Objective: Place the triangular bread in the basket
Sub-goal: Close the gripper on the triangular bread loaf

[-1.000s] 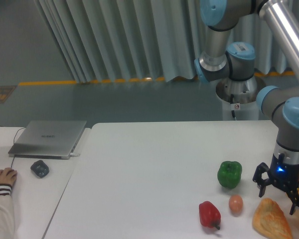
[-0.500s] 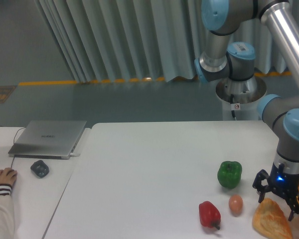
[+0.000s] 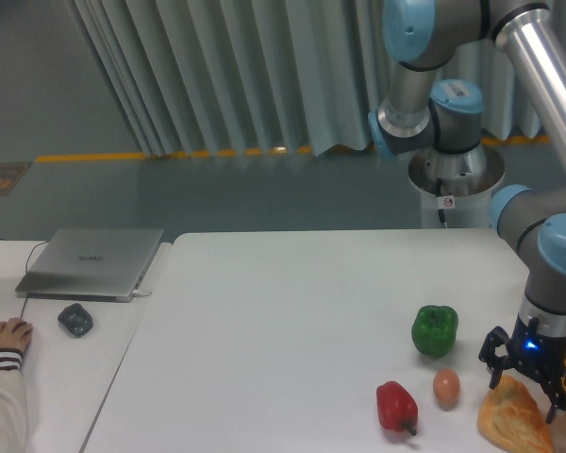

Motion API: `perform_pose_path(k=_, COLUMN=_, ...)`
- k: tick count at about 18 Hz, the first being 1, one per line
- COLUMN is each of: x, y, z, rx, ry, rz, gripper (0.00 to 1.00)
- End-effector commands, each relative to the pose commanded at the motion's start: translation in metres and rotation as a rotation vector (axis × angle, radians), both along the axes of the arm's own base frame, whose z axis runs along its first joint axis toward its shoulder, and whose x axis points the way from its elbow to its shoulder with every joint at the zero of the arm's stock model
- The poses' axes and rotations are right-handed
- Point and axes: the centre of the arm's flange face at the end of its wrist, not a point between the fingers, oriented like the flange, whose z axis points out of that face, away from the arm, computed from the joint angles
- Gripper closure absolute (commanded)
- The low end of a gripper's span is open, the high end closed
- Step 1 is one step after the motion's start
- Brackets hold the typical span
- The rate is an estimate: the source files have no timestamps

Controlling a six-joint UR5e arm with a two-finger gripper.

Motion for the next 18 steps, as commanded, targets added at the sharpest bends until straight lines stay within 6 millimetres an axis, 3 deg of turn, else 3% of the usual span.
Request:
perform_pose_path(k=9, x=0.0039, y=0.0058, z=-0.0061, rx=-0.003, ry=0.004, rz=-0.01, gripper=0.01)
perform_pose_path(k=11, x=0.004, y=0.0053, z=-0.0054, rx=-0.012, ry=0.014, rz=-0.009, gripper=0.09)
perform_pose_path(k=18, x=0.0028, y=0.0052, z=-0.008, rx=-0.021, ry=0.017, rz=-0.008, gripper=0.19)
